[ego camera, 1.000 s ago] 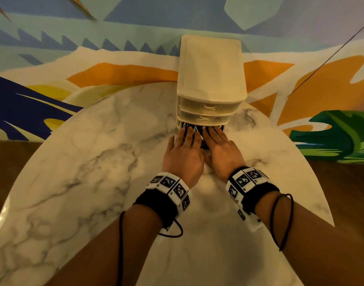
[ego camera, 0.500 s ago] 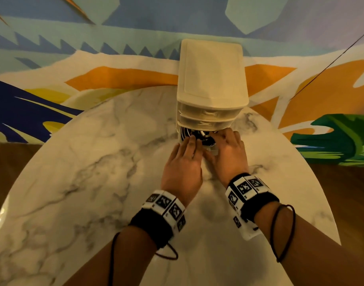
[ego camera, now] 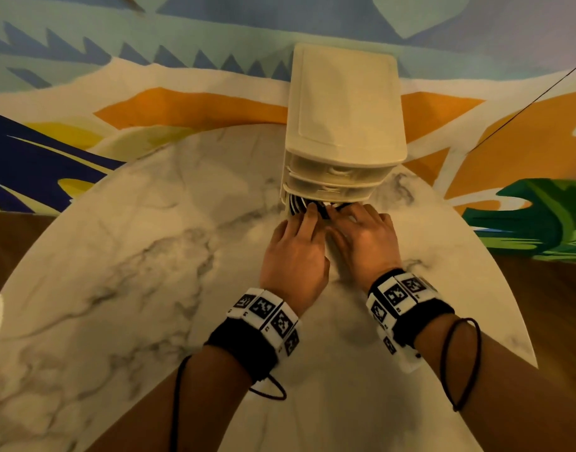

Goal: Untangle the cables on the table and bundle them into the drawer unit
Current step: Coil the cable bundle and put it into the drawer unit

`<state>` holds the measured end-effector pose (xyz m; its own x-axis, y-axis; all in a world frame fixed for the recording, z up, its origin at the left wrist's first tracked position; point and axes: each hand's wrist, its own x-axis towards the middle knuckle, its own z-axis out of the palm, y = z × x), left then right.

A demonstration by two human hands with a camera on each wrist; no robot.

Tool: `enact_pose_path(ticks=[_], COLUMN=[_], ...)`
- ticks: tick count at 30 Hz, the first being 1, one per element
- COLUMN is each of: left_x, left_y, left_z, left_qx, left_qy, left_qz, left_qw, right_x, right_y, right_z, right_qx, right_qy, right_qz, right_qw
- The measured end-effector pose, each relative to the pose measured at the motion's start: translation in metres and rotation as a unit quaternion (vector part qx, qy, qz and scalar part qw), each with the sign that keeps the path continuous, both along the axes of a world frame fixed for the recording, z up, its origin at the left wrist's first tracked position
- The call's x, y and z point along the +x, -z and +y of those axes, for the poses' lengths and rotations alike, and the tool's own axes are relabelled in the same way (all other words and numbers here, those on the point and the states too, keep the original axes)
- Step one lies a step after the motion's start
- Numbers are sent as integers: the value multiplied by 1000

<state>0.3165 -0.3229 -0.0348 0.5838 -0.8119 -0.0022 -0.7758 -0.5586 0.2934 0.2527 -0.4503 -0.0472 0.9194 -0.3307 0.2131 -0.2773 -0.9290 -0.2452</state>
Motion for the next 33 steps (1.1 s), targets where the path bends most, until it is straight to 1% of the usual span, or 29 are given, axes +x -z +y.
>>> enact_pose_path(ticks=[2,6,10,12,14,16,18,19,22,25,28,30,32,33], left_x=[5,7,3,2,3,2,2,2,8,16,16,14,11,10], left_y=[-2,-7,2,3,3,2,1,0,-4,-7,-6,-4,-3,-2], left_z=[-3,-4,-3,-1,-2,-4,-6,-6,-2,6,7,3,1,4], left_qx=[6,-23,-8,20,38,34,25,27,24,0,12,18,13,8], left_qy=[3,1,14,15,12,-1,-8,-10,-30,-48,-23,-7,-11,-22], left_qz=[-11,-26,-37,-29,-22,-10,-2,0,-9,-31,-23,-12,0,8], left_qw=[1000,999,999,999,999,999,1000,1000,999,998,999,1000,1000,1000], right_x=[7,8,9,3,-7,-12,-7,-2,12,13,12,13,15,14], right_y=[-2,-1,-5,-7,-5,-2,1,2,2,4,5,5,3,0], right_z=[-3,1,-1,-2,0,4,5,5,5,1,-2,-4,-7,-8], right_qx=[12,17,41,41,78,144,192,199,194,181,191,194,205,224], right_qy=[11,29,50,67,82,94,93,90,84,71,58,34,21,34], right_qz=[4,-14,-27,-41,-42,-12,2,4,21,31,40,60,74,71], right_qw=[1000,999,998,996,993,985,977,976,977,980,979,979,976,971])
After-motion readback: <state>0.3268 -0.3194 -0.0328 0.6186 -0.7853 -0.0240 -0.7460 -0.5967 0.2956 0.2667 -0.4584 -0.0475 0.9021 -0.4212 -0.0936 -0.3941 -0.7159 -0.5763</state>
